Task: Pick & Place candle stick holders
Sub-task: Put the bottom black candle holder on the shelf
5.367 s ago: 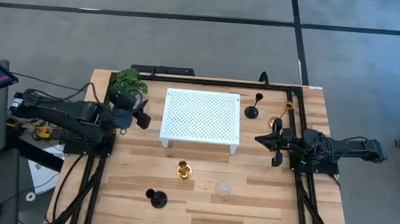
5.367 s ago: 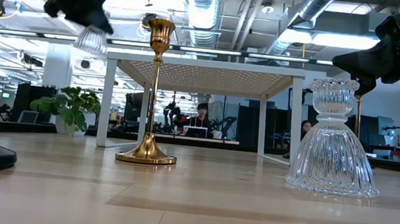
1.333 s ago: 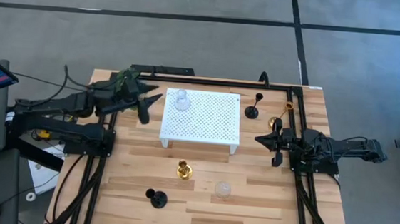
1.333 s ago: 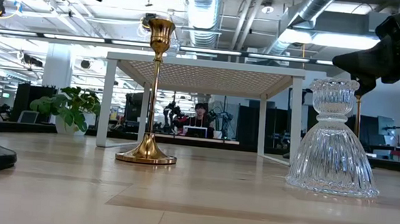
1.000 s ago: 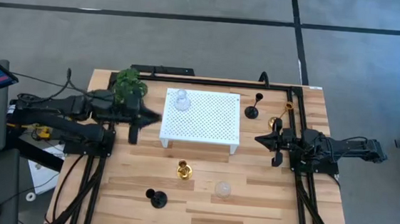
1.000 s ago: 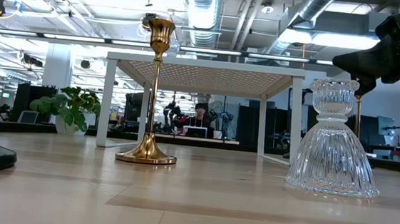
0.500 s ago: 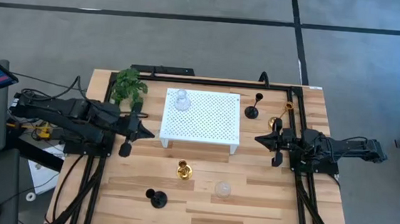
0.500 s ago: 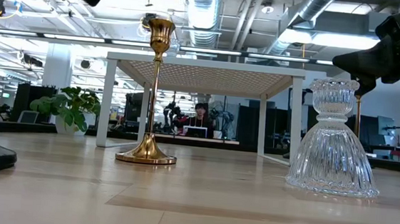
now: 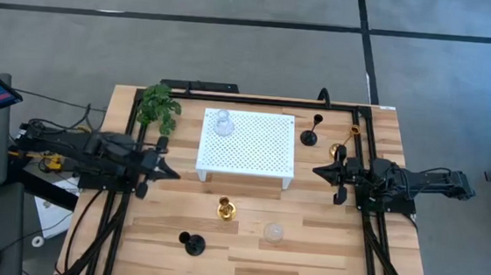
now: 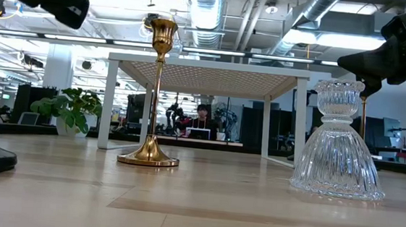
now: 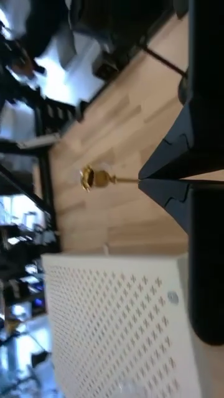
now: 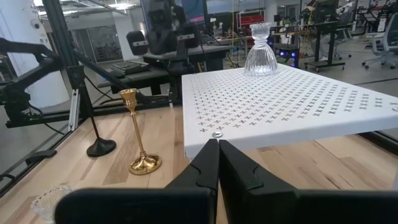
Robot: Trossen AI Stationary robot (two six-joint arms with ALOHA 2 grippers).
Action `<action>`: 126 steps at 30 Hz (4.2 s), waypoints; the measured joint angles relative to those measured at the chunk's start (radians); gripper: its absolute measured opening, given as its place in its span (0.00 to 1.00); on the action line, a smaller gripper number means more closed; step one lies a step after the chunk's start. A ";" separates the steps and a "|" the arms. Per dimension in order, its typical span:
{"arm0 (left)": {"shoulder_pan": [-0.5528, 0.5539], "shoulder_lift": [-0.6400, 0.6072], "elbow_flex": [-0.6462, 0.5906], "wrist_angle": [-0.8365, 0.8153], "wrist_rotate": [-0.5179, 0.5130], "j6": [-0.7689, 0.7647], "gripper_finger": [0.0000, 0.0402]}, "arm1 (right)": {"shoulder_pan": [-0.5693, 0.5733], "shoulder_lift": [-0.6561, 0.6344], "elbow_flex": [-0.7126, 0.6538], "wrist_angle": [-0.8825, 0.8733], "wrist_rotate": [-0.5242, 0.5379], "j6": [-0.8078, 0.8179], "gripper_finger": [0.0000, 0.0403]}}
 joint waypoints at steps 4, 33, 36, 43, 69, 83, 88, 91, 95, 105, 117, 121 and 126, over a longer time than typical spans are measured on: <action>0.000 -0.062 -0.123 0.121 0.114 -0.020 0.02 | 0.000 0.000 0.000 0.000 0.000 0.000 0.00; -0.077 0.152 -0.375 0.687 0.418 -0.125 0.02 | 0.000 0.000 0.000 0.000 0.000 0.000 0.00; -0.084 0.236 -0.375 0.770 0.416 -0.125 0.03 | 0.000 0.000 0.000 0.000 0.000 0.000 0.00; -0.109 0.449 -0.375 0.879 0.412 -0.117 0.07 | 0.000 0.000 0.000 0.000 0.000 0.000 0.00; -0.116 0.592 -0.374 1.028 0.307 -0.178 0.30 | 0.000 0.000 0.000 0.000 0.000 0.018 0.00; -0.177 0.677 -0.374 1.147 0.259 -0.174 0.55 | 0.000 0.000 0.000 0.000 0.000 0.018 0.00; -0.221 0.801 -0.309 1.158 0.203 -0.177 0.52 | 0.000 0.000 0.000 0.000 0.000 0.018 0.00; -0.257 0.883 -0.255 1.163 0.205 -0.177 0.51 | 0.000 0.000 0.000 0.000 0.000 0.018 0.00; -0.301 0.974 -0.198 1.164 0.227 -0.174 0.50 | 0.000 0.000 0.000 0.000 0.000 0.018 0.00; -0.313 1.086 -0.103 1.188 0.225 -0.174 0.50 | 0.000 0.000 0.000 0.000 0.000 0.018 0.00; -0.369 1.165 -0.066 1.207 0.226 -0.175 0.49 | 0.000 0.000 0.000 0.000 0.000 0.018 0.00; -0.376 1.155 -0.066 1.214 0.224 -0.177 0.43 | 0.000 0.000 0.000 0.000 0.000 0.018 0.00; -0.376 1.155 -0.066 1.218 0.202 -0.177 0.30 | 0.000 0.000 0.000 0.000 0.000 0.018 0.00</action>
